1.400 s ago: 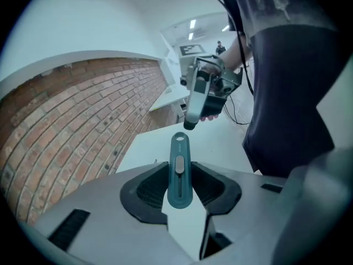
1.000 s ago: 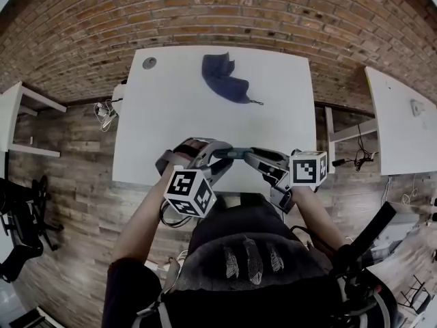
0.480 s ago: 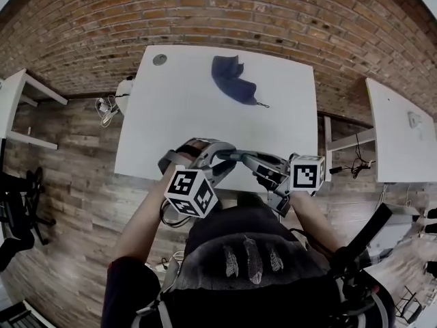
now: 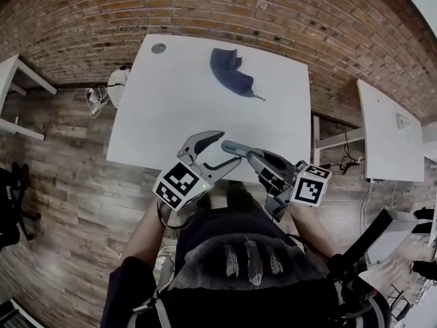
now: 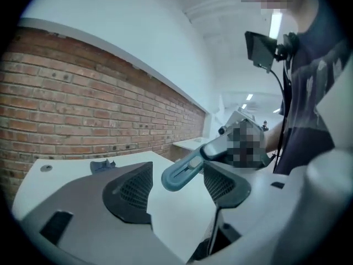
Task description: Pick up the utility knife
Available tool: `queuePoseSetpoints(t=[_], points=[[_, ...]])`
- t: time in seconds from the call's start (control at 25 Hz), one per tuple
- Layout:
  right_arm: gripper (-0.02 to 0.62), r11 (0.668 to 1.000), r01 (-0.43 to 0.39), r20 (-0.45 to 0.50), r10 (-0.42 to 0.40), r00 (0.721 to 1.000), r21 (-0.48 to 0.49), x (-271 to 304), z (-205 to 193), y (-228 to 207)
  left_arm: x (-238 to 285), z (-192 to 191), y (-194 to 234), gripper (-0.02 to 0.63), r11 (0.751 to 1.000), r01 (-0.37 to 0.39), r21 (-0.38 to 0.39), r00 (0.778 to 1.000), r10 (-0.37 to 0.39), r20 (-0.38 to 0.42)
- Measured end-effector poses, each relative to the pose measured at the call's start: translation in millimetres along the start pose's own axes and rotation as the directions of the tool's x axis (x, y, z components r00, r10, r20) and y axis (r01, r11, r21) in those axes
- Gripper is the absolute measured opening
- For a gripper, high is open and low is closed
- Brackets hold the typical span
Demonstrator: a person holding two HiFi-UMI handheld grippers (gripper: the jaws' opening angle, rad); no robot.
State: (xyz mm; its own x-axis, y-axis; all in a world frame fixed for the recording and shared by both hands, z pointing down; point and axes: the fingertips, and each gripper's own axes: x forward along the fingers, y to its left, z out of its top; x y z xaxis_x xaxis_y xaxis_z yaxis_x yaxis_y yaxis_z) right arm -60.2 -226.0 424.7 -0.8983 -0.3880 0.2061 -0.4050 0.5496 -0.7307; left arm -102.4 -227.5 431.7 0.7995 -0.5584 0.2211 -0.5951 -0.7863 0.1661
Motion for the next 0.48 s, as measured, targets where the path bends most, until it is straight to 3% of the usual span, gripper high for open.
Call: queuePoseSetpoints(t=[0.24,0.48], points=[[0.067,0.997,0.010,0.035,-0.008,0.999,-0.075,-19,-1,15,-1,20,-20,0.270,0.983,0.072,-0.169,0.987,-0.046,0.151],[0.067,0.996,-0.040,0.112,0.049,0.993,-0.075,-41,10,19,14,29,-33,0.270,0.989,0.062,-0.134,0.991,-0.046,0.123]])
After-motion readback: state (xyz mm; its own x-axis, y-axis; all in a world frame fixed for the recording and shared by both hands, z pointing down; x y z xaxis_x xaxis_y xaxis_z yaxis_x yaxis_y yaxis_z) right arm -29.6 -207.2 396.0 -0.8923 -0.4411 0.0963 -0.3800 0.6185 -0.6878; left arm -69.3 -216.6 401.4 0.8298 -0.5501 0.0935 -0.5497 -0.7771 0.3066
